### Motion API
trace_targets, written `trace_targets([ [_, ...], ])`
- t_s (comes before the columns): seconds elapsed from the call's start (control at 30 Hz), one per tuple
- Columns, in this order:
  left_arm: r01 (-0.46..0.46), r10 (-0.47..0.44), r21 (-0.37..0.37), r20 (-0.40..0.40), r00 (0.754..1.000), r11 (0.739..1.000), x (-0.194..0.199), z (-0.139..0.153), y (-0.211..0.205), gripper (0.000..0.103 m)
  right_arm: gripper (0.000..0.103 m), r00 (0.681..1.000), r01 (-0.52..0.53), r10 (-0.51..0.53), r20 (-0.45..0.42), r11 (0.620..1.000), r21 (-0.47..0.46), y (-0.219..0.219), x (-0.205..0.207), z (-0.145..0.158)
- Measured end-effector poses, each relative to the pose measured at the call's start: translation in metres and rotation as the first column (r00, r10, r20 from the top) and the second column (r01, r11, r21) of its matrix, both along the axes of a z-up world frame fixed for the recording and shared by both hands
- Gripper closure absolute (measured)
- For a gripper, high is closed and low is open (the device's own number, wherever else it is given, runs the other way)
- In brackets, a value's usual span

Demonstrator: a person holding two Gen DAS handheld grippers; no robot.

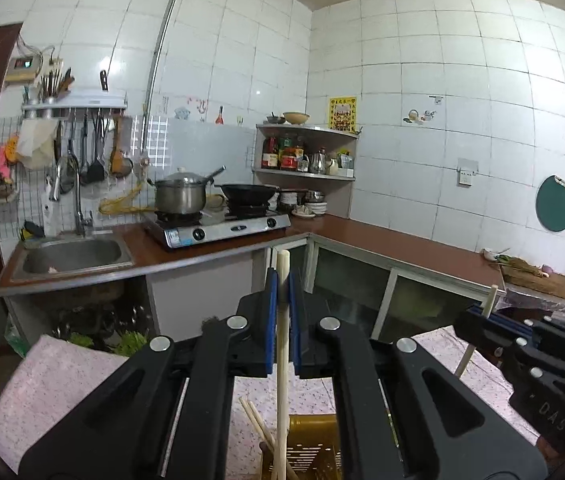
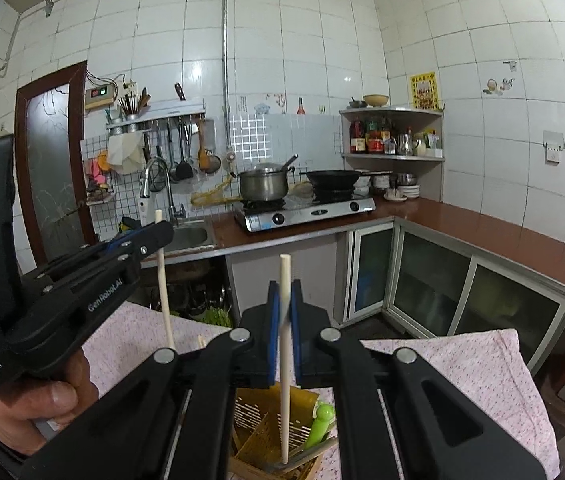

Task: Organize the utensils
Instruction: 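Lower both chopsticks into the caddy opening with both tools, then open both tools to release the chopsticks into the caddy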

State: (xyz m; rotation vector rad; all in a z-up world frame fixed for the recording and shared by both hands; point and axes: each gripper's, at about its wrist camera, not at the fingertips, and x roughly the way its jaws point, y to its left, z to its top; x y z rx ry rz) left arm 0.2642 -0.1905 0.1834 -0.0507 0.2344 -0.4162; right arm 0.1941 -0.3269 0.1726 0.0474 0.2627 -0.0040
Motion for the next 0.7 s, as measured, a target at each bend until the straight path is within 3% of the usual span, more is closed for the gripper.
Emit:
trace_targets([
  [0.5,0.013,-0.011,0.022,-0.072,0.997,1.000,0.011,-0.033,0.001,0.098,0.097,0.999,0.003,-0.002,-0.039,0.999,0.037,-0.004,0.012,-0.027],
  [0.7,0.008,-0.003,0.045,-0.108,0.994,0.999,0.013,-0.035,0.003,0.089,0.096,0.998,0.036,-0.033,-0.055,0.997,0.061,-0.010,0.015,-0.032],
])
